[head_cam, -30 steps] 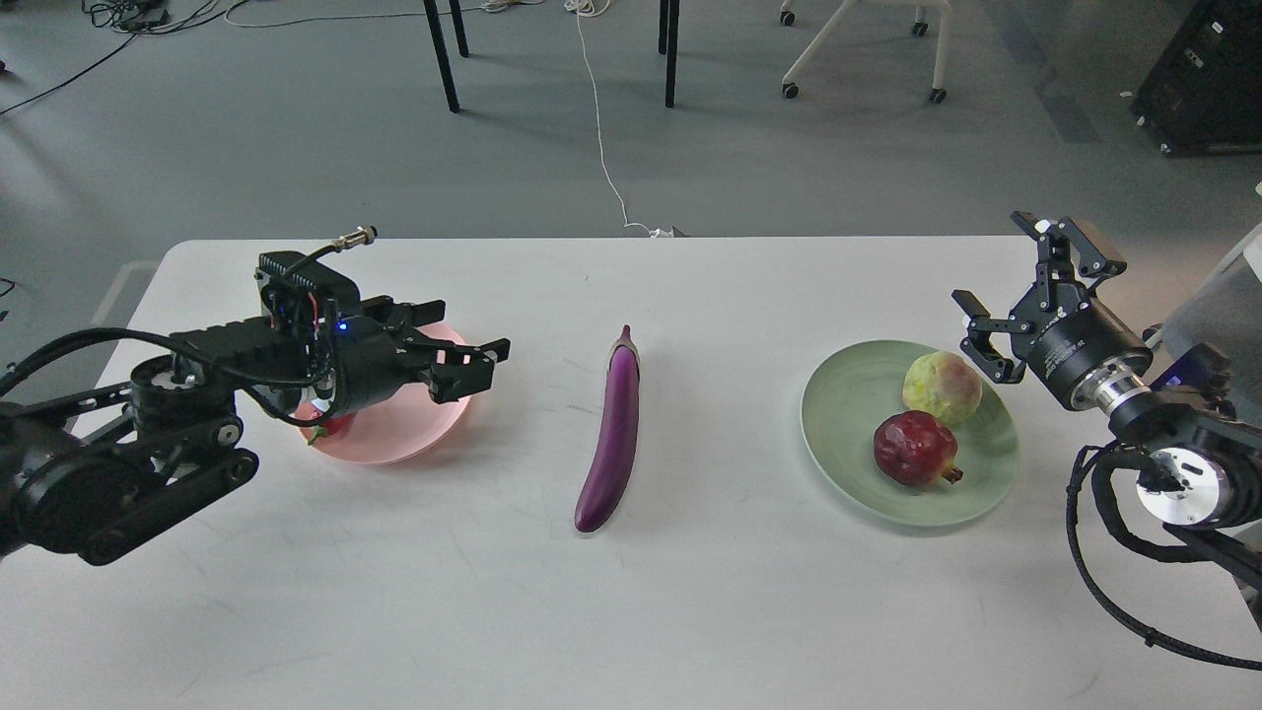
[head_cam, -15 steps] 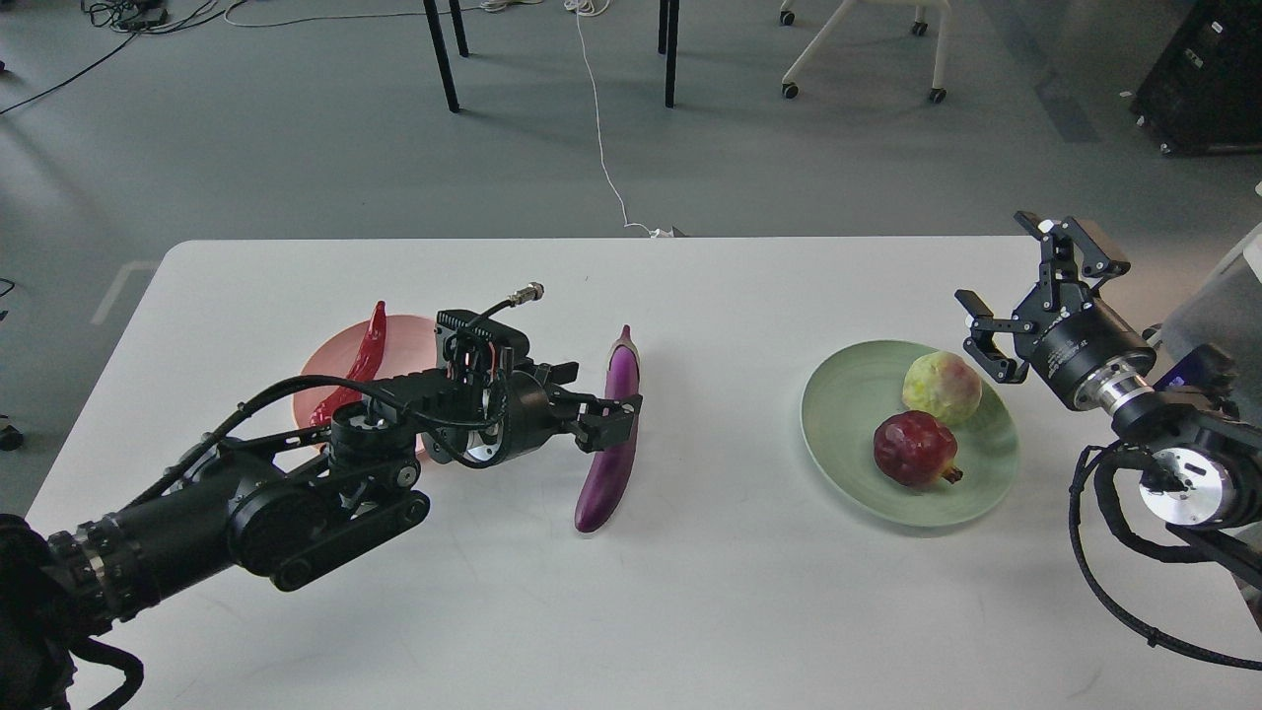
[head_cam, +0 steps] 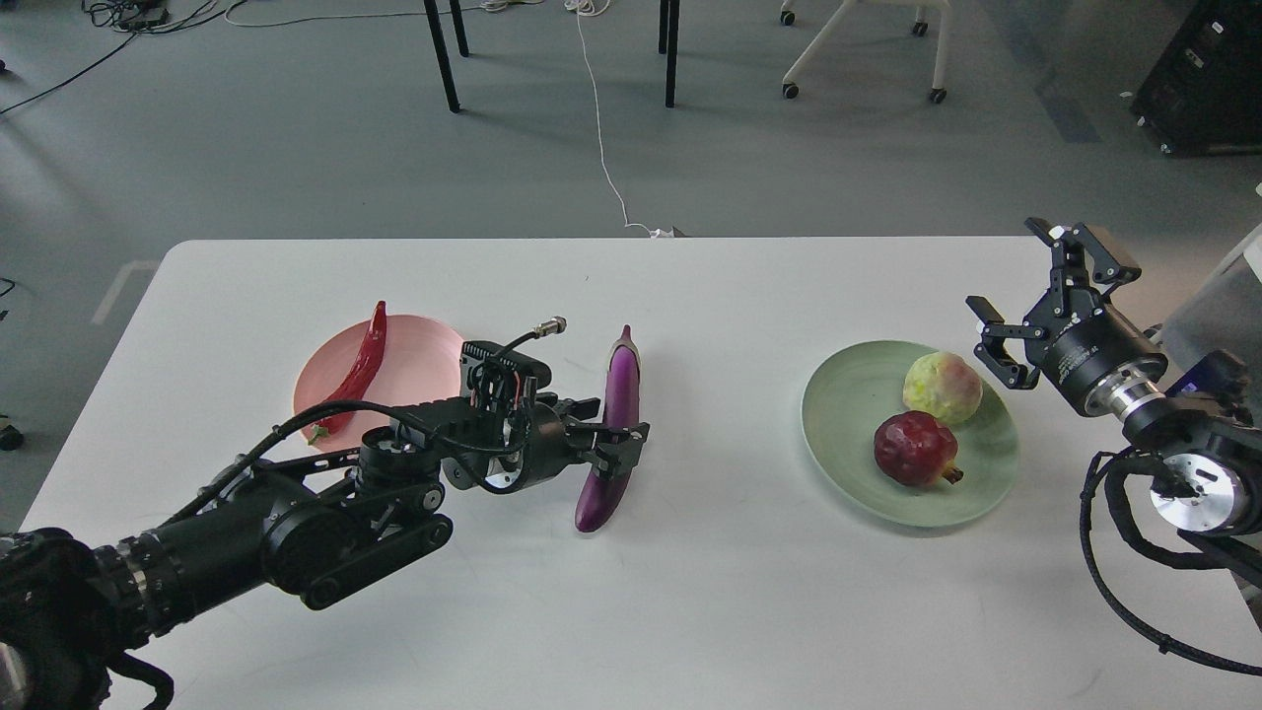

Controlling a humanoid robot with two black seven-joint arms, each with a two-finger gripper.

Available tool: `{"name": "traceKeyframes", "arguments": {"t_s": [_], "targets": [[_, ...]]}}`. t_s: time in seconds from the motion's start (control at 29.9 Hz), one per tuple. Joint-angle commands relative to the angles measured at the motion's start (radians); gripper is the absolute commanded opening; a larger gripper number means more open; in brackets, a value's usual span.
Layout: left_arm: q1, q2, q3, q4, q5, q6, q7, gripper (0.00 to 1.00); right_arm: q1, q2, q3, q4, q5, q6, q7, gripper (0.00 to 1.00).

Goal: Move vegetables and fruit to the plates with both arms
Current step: 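Lift the eggplant and lay it on the pink plate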

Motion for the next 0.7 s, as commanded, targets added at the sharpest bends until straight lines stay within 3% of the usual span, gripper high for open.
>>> {"name": "traceKeyframes", "arguments": {"t_s": [0.0, 0.1, 0.2, 0.37, 0.47, 0.67], "targets": [[0.006, 0.007, 0.0, -0.001, 0.001, -0.01, 0.012, 0.18, 0.0, -0.001, 0.0, 0.0, 0.0, 0.001, 0.0, 0.97], [0.006, 0.019, -0.001, -0.014, -0.003, -0.01, 0.04, 0.11, 0.0, 0.001, 0.0, 0.0, 0.0, 0.001, 0.0, 0.97], [0.004, 0.033, -0.018, -0.037, -0.009, -0.007, 0.049, 0.11, 0.0, 0.001, 0.0, 0.0, 0.0, 0.001, 0.0, 0.97], [-0.022, 0.174, -0.04, -0.135, -0.063, -0.004, 0.052, 0.11, 0.0, 0.001, 0.0, 0.0, 0.0, 0.001, 0.0, 0.97], [-0.03, 0.298, -0.043, -0.166, -0.071, -0.004, 0.036, 0.11, 0.0, 0.006, 0.0, 0.0, 0.0, 0.001, 0.0, 0.97], [0.008, 0.493, -0.041, -0.176, -0.077, 0.002, -0.049, 0.15, 0.001, 0.013, -0.002, 0.0, 0.0, 0.001, 0.0, 0.97]]}}
